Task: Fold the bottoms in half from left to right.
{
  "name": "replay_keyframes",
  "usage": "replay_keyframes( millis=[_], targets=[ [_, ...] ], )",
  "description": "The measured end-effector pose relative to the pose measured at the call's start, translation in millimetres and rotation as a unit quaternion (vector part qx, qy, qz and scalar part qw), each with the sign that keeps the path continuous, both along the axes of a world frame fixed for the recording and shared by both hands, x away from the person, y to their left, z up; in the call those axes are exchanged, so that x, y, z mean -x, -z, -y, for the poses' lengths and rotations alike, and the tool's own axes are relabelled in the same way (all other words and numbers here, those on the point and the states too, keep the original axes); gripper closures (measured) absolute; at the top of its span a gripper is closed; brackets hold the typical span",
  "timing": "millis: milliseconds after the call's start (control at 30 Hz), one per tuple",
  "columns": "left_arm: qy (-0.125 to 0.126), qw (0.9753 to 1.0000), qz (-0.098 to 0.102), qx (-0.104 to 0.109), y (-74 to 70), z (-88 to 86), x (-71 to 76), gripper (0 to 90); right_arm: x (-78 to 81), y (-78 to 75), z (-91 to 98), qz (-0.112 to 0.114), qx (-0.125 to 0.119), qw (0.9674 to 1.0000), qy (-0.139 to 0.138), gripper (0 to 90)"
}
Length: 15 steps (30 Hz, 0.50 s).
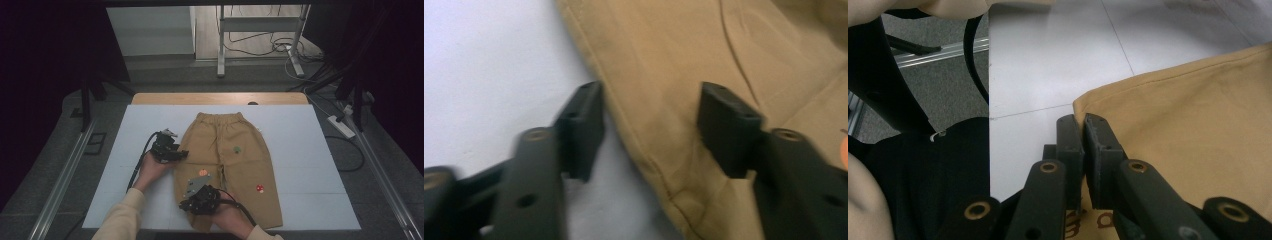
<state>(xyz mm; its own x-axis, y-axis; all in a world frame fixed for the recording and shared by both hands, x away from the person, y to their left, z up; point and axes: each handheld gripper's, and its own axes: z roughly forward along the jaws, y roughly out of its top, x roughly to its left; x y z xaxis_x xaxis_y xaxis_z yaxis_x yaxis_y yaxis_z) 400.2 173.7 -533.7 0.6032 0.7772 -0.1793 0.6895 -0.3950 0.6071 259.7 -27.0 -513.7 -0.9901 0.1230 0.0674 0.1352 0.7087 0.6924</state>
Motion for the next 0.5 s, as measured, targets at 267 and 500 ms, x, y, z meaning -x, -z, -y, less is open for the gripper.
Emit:
replay_keyframes(
  millis=[267, 500],
  targets=[
    [0.02, 0.9997, -0.007, 0.011, 0.7, 1.6, 0.8, 84.5, -0.8, 0.3, 1.4, -0.001, 0.003, 1.0, 0.001, 85.3],
    [0.017, 0.9994, -0.003, 0.029, -3.9, -2.3, 1.5, 84.8, -0.9, -1.3, 3.4, -0.001, 0.001, 1.0, 0.002, 85.3]
  ],
)
